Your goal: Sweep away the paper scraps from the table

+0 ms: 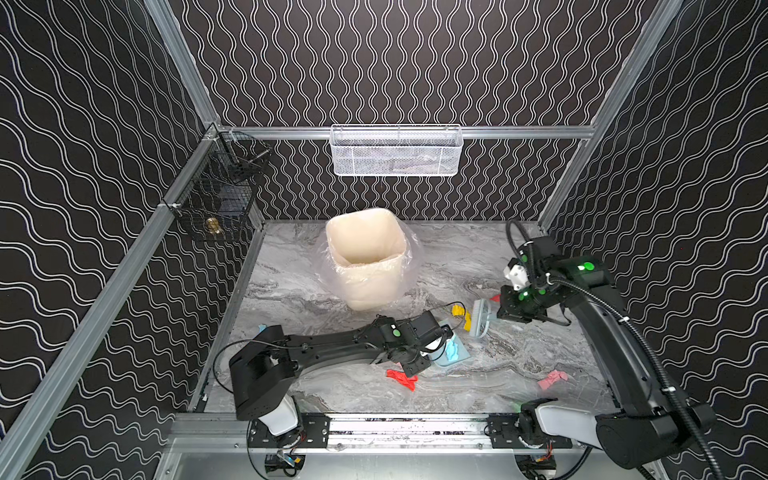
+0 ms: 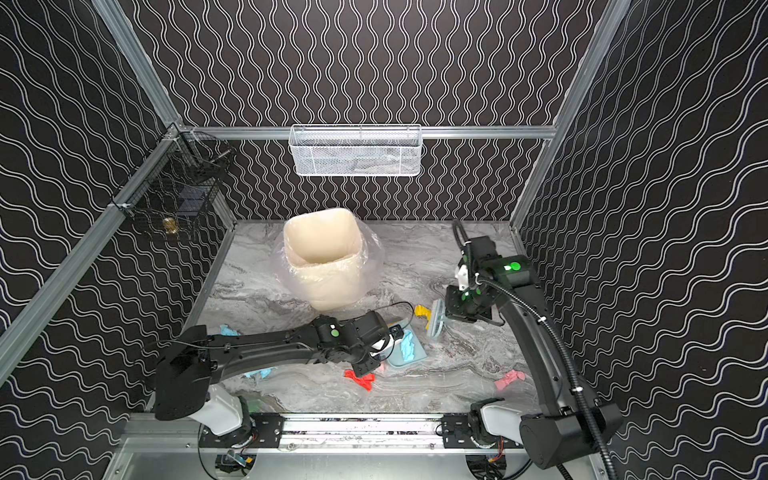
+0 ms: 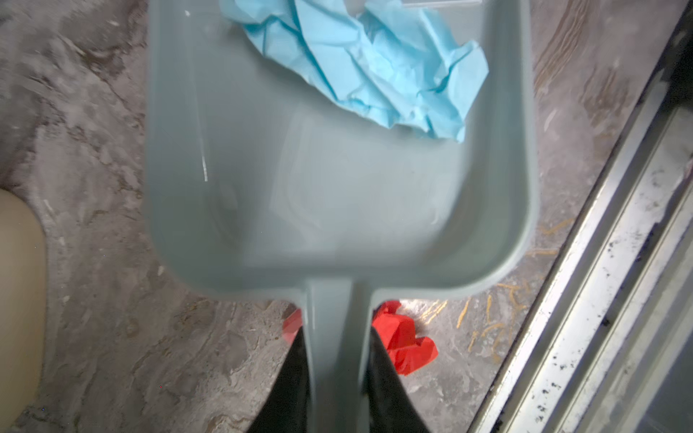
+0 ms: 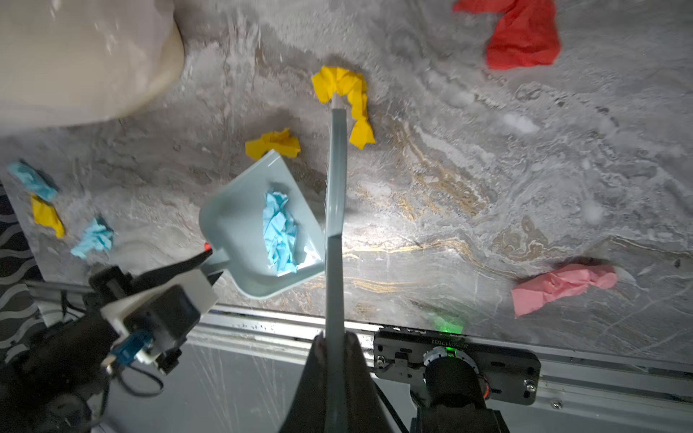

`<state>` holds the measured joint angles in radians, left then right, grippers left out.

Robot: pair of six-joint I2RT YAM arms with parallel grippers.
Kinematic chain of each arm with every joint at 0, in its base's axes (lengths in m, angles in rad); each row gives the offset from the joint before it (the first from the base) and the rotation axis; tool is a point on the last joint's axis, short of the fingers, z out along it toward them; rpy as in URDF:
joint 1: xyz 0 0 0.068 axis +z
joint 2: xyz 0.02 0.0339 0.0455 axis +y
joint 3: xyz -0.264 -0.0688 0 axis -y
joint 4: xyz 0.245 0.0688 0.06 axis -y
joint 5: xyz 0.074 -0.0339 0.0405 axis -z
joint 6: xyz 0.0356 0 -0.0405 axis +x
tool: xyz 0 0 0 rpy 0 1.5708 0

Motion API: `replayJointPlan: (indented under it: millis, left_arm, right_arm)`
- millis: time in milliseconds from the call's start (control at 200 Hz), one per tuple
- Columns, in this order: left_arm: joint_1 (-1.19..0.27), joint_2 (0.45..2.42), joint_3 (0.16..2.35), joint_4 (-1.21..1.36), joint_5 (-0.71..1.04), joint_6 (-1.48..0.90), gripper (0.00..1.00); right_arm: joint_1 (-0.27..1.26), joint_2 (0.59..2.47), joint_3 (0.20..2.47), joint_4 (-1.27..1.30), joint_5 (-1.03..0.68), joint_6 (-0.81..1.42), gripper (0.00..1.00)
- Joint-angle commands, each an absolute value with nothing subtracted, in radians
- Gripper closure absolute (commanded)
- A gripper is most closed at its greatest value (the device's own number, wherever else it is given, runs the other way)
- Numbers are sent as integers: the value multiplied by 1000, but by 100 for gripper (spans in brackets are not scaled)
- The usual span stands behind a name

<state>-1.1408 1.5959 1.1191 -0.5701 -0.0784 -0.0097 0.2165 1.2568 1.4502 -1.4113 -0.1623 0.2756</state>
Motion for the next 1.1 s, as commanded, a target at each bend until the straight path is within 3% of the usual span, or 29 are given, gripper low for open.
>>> replayJointPlan:
  millis: [0,581,1091]
  left_arm:
    - [-1139,1537,1116,-536,-124,-41,97]
    - [-1077,1352,1452,-883,-282,-144,95]
    - [-656,1385,1772,-1151,-203,-69,92]
  right_arm:
    - [166,1239,1467,-1404,-189,257,100]
    - [54,1247,1476,-1296,-296,237,100]
    - [46,1287,1529,-1279,-325,220,100]
